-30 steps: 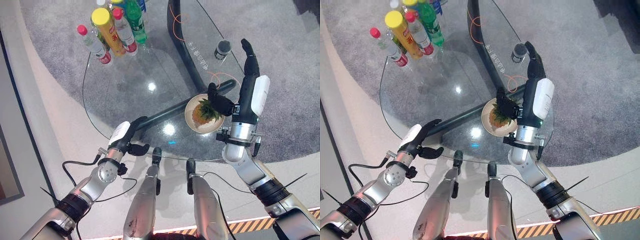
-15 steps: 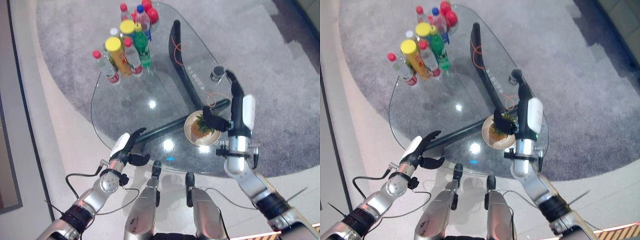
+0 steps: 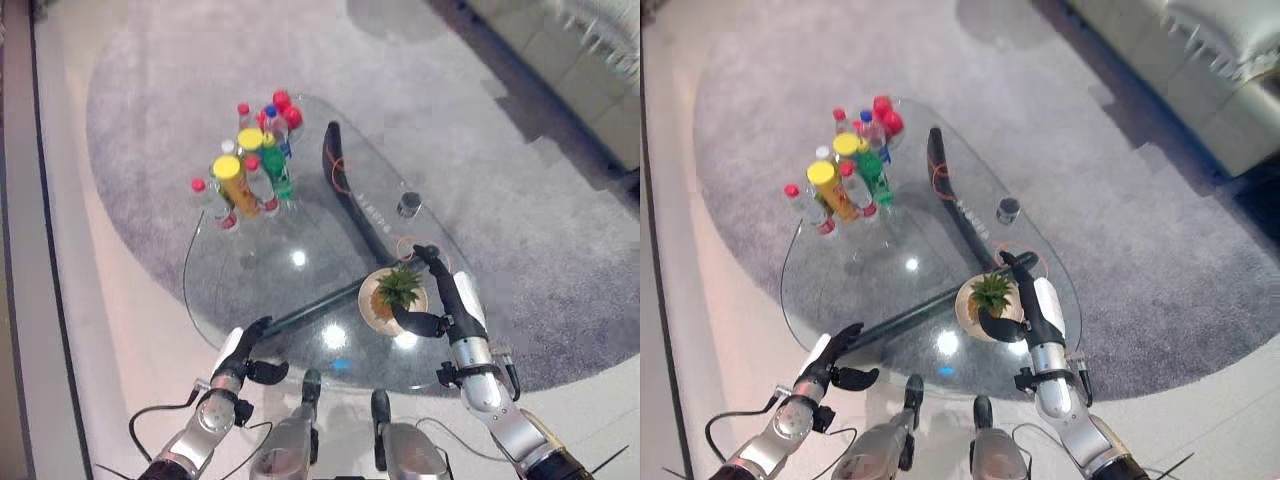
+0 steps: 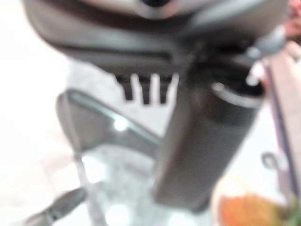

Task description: Pick up the fruit to the plate

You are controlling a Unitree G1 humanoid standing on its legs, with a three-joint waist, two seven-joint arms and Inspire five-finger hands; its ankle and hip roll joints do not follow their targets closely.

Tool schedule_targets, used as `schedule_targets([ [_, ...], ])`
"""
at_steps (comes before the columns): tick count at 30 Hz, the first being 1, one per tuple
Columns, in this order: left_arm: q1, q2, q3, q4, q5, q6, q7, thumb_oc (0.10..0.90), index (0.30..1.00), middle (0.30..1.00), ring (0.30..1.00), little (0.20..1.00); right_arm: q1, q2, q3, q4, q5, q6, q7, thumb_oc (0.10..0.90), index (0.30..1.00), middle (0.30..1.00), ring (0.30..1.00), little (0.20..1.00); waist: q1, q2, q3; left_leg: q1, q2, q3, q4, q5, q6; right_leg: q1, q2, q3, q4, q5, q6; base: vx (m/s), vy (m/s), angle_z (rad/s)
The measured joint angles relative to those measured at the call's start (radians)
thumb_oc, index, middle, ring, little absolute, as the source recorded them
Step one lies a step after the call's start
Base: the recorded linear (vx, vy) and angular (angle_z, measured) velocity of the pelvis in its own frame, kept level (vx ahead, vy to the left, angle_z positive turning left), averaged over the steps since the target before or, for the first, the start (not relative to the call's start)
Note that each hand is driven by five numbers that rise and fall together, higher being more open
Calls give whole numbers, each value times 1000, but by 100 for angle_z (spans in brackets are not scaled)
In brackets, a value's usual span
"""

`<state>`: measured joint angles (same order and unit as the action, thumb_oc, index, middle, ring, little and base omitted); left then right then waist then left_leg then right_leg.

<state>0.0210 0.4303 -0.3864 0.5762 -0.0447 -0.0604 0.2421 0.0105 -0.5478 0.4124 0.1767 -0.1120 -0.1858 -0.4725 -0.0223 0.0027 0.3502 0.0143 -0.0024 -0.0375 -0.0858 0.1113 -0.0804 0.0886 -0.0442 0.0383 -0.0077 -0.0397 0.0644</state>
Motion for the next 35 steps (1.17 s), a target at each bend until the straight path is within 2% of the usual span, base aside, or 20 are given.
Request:
schedule_targets([
  [3,33,-20,24,91,-27,-1,-19,800,900,900,900,900,19,27,-4,88,7,-8,-1,800,900,900,900,900,-20,-25,-76,6,6,5,0,-13,9,15,6,6,-33,4,0,-12,-19,-9],
  [6,40,-72,51,198,-81,-7,-38,800,900,900,900,900,34,52,-9,177,37,-14,0,800,900,900,900,900,-31,-30,-101,27,13,26,-1,-18,8,38,8,26,-55,19,-4,-17,-34,-17],
  [9,46,-124,86,310,-123,-6,-67,800,900,900,900,900,47,87,-14,329,122,8,9,800,900,900,900,900,-37,-21,-142,36,17,29,-7,-33,11,48,10,29,-70,23,-3,-5,-29,-11],
  [12,51,-148,101,380,-145,-5,-81,800,900,900,900,900,66,135,-35,475,205,67,29,800,900,900,900,900,-35,-11,-180,35,22,30,-8,-36,15,48,10,29,-72,23,-5,1,-5,-1],
  [15,50,-174,125,470,-174,-5,-86,800,900,900,900,900,78,187,-52,651,250,81,40,800,900,900,900,900,-34,3,-215,35,26,34,-8,-39,20,48,13,29,-76,24,-7,2,-4,-2],
  [19,47,-193,166,568,-196,2,-102,800,900,900,900,900,80,222,-58,810,272,75,62,800,900,900,900,900,-35,11,-241,36,33,51,-8,-44,26,46,15,29,-83,30,-13,12,-12,-9],
  [28,43,-202,224,654,-240,40,-103,800,900,900,900,900,73,281,-81,946,273,62,131,800,900,900,900,900,-33,-13,-296,36,37,54,-8,-48,30,46,19,29,-83,30,-17,4,0,0],
  [35,43,-216,247,685,-278,48,-104,800,900,900,900,900,57,293,-103,1050,354,126,258,800,900,900,900,900,-25,-3,-312,37,37,53,-8,-48,30,47,18,27,-83,32,-19,23,0,0],
])
